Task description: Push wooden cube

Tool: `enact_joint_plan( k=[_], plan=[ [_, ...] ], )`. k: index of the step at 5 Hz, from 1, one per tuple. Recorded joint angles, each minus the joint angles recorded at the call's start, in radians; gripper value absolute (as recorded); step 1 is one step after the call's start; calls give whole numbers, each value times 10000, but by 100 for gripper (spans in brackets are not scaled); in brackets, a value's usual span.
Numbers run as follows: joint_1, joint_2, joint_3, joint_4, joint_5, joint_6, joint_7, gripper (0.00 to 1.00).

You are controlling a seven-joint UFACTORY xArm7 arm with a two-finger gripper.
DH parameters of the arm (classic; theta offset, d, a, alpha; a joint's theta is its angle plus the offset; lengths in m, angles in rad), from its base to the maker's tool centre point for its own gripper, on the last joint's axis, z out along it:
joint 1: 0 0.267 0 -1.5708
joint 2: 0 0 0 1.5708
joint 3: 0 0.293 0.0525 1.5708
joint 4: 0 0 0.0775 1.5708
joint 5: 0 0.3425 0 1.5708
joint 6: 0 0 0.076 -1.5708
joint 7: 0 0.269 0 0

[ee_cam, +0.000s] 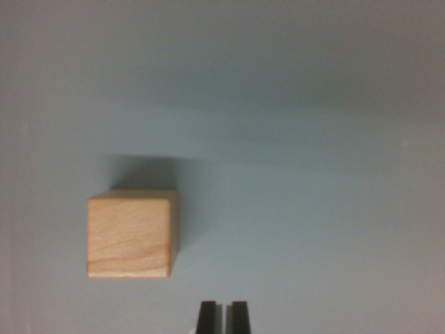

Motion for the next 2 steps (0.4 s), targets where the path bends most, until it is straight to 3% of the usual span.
enact_joint_plan(
  k=[1, 2],
  plan=[
    [0, 0, 0, 0, 0, 0, 0, 0],
    [114, 79, 129, -393, -10, -429, 262, 0]
  ],
)
